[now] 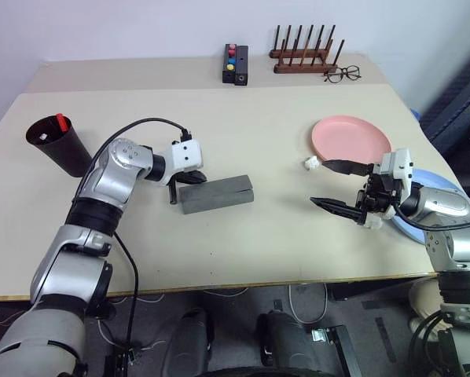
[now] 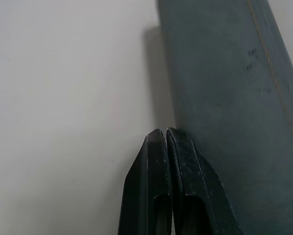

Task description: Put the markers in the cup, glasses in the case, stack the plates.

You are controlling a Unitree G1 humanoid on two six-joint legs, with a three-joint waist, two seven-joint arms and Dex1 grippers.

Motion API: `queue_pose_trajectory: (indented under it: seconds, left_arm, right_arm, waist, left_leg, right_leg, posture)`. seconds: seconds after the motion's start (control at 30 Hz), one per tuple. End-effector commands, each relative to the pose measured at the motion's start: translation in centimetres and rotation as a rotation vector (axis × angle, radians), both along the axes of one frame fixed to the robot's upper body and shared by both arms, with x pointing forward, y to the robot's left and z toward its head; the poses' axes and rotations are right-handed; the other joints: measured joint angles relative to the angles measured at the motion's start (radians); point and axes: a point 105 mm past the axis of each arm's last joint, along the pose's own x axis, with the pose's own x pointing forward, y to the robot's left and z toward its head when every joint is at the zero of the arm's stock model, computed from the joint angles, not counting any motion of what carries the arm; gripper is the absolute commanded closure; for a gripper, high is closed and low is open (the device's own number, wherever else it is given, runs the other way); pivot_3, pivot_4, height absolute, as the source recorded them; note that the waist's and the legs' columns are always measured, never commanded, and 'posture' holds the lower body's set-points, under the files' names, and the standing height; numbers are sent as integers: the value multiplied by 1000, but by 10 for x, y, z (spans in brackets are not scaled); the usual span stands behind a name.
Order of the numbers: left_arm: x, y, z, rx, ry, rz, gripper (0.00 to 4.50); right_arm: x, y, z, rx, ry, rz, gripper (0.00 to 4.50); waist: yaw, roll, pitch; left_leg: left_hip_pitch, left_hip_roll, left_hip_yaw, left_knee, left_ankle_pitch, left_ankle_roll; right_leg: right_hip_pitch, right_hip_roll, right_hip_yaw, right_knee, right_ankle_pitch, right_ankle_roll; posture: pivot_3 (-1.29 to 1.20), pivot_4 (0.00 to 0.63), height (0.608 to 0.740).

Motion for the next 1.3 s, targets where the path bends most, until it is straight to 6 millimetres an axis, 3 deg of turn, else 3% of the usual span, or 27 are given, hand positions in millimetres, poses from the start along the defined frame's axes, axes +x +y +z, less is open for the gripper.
queue_pose_trajectory:
  seconds: [0.03,0.17,0.33,0.7,0.93,1.03,1.13,1.23,1.27,1.3]
  left_arm:
    - [7,-4,14,-23,-75,35,4426]
    - [21,-5,48,-100,-219,80,4426]
    - [25,-4,67,-174,-288,100,4426]
    - [-27,-24,24,-203,-70,-61,4426]
    - [-29,-25,20,-191,-55,-54,4426]
    - [-18,-27,35,-267,-101,-3,4426]
    - [-1,-28,70,-503,-162,84,4426]
    - [2,-27,83,-592,-158,104,4426]
    - [-6,-31,87,-659,-93,64,4426]
    - [-13,-33,89,-705,-45,28,3901]
  right_arm:
    - [1,1,9,2,-44,4,0]
    - [1,-1,11,-4,-44,-4,0]
    - [1,-5,12,-6,-44,-20,0]
    - [-3,-14,12,-17,-37,-55,0]
    - [-2,-16,13,-20,-39,-65,0]
    - [-2,-18,13,-22,-41,-79,0]
    - [1,-24,16,-29,-50,-127,0]
    - [3,-32,18,-35,-47,-180,0]
    - [5,-37,20,-41,-60,-213,0]
    - [6,-40,21,-46,-69,-236,0]
  waist:
    - [3,0,0]
    - [5,0,0]
    - [-1,0,0]
    - [1,0,0]
    - [2,0,0]
    - [2,0,0]
    - [7,0,0]
    - [3,0,0]
    - [1,0,0]
    - [-2,0,0]
  left_leg:
    - [0,0,0,0,0,0]
    - [0,0,0,0,0,0]
    - [0,0,0,0,0,0]
    - [0,0,0,0,0,1]
    - [0,0,0,0,0,1]
    - [0,0,0,0,0,1]
    - [0,0,-1,1,0,1]
    - [0,0,-1,1,-1,1]
    - [0,0,-1,1,-1,1]
    - [0,0,-1,0,-1,1]
  right_leg:
    - [0,0,0,0,0,0]
    - [0,0,0,0,0,0]
    - [0,0,0,0,0,0]
    - [0,0,1,0,0,0]
    - [0,0,1,0,0,0]
    - [0,0,1,0,0,0]
    - [0,0,0,0,0,0]
    - [1,-1,0,0,0,1]
    - [0,-1,1,0,0,1]
    - [0,-1,1,0,0,1]
  posture:
    - [0,150,740]
    - [0,150,740]
    - [0,150,740]
    - [0,150,740]
    - [0,150,740]
    - [0,150,740]
    - [0,150,740]
    - [0,150,740]
    - [0,150,740]
    - [0,150,740]
